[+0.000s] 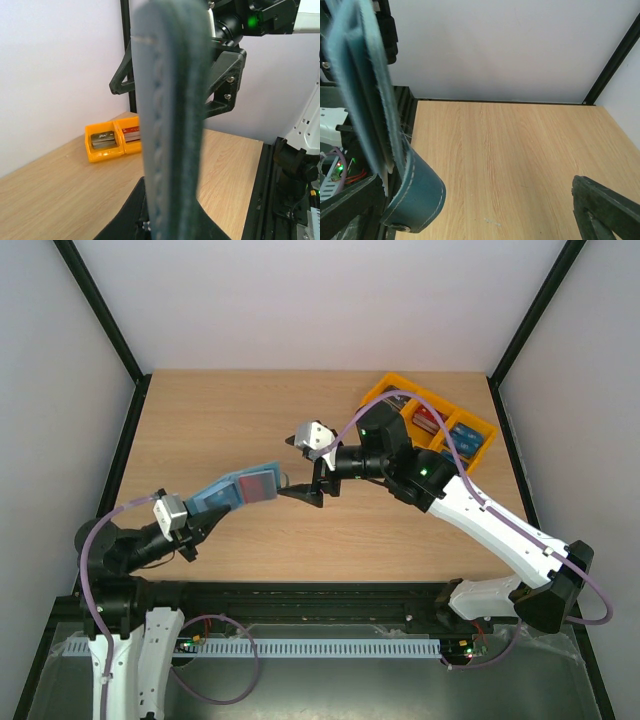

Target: Take the credit cards out of the card holder

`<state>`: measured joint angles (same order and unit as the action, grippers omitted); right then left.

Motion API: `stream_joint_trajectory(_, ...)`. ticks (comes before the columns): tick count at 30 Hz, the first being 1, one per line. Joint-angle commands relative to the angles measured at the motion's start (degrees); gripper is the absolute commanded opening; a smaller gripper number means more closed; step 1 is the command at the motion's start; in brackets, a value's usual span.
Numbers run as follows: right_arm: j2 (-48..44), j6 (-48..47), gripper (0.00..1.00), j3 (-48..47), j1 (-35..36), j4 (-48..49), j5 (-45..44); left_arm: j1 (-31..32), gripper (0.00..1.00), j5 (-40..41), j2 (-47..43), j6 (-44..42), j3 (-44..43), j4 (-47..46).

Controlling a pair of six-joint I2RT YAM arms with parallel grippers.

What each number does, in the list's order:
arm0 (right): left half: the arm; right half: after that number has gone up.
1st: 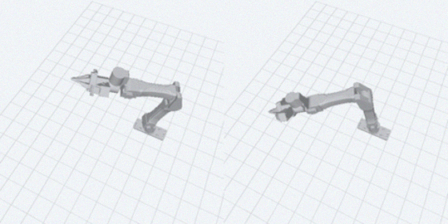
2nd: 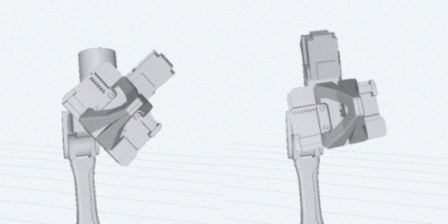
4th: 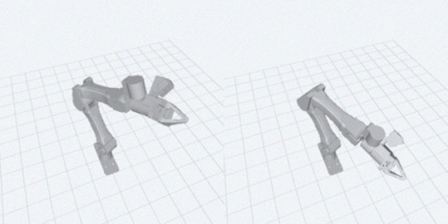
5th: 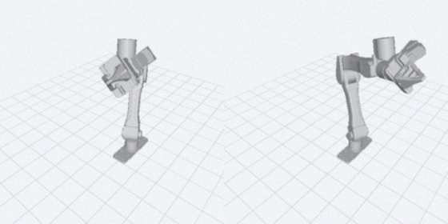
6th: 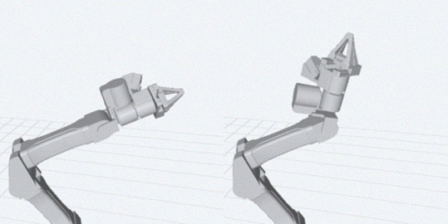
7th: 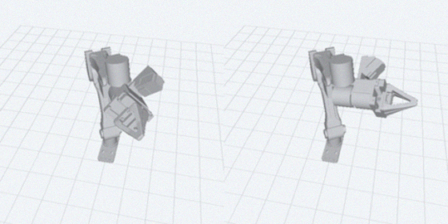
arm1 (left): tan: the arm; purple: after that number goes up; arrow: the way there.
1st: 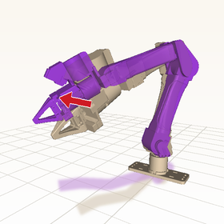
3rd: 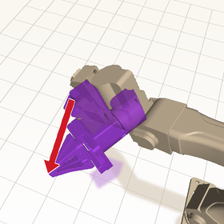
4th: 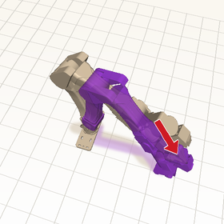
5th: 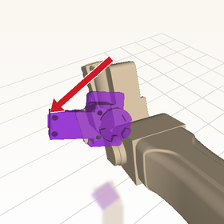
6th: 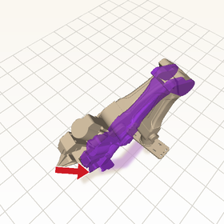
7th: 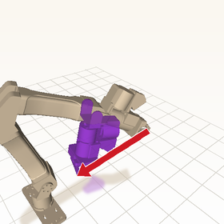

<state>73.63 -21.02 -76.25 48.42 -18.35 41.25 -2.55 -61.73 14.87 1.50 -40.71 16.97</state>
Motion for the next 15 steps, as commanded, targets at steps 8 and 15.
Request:
stream_joint_trajectory(8,-0.05,1.26,0.99,-1.42,-0.11,-1.47,1.95,-0.35,0.02,0.04,-0.89,0.54,1.47,-3.48)
stream_joint_trajectory(15,-0.21,9.83,0.99,1.66,0.60,9.07,10.72,-0.35,0.02,2.60,-0.22,4.94,2.35,-6.62)
